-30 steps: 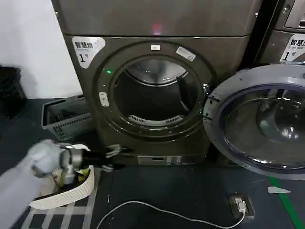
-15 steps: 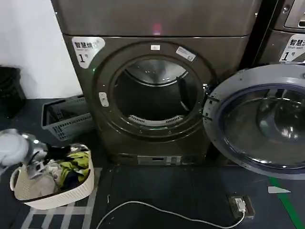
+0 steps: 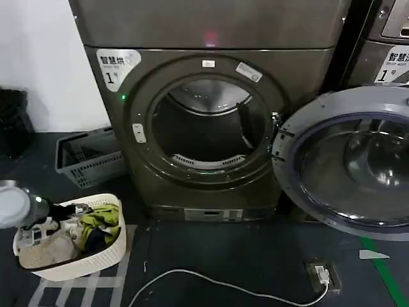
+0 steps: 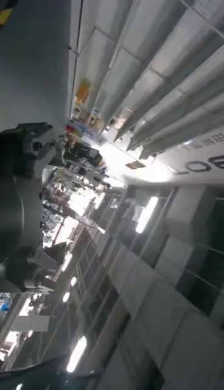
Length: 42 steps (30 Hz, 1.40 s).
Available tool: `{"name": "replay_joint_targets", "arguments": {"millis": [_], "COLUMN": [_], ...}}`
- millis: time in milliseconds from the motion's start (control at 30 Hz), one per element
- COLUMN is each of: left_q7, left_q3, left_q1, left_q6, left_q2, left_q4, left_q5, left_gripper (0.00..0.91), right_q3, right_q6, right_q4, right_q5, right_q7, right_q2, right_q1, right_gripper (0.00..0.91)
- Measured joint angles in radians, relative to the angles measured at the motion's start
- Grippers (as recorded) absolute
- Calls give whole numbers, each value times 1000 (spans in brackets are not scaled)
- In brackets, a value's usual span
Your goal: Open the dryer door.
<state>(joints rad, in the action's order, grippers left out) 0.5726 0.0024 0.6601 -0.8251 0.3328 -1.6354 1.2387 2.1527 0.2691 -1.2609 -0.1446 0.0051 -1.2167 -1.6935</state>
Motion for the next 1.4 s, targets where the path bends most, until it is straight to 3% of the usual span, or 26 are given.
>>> {"name": "replay_joint_targets", "arguments": {"millis": [1400], "left_q7": [4], "left_q3": [2], "left_q1": [0], "left_q6": [1], "left_q2": [-11], "left_q4": [77], "left_q5": [130], "left_gripper": [907], "right_q3": [-7], "right_q6": [29], "right_q4": [15], "right_q5": [5], "right_q7": [-29], "right_q2": [-7], "right_q1": [11], "right_gripper": [907]}}
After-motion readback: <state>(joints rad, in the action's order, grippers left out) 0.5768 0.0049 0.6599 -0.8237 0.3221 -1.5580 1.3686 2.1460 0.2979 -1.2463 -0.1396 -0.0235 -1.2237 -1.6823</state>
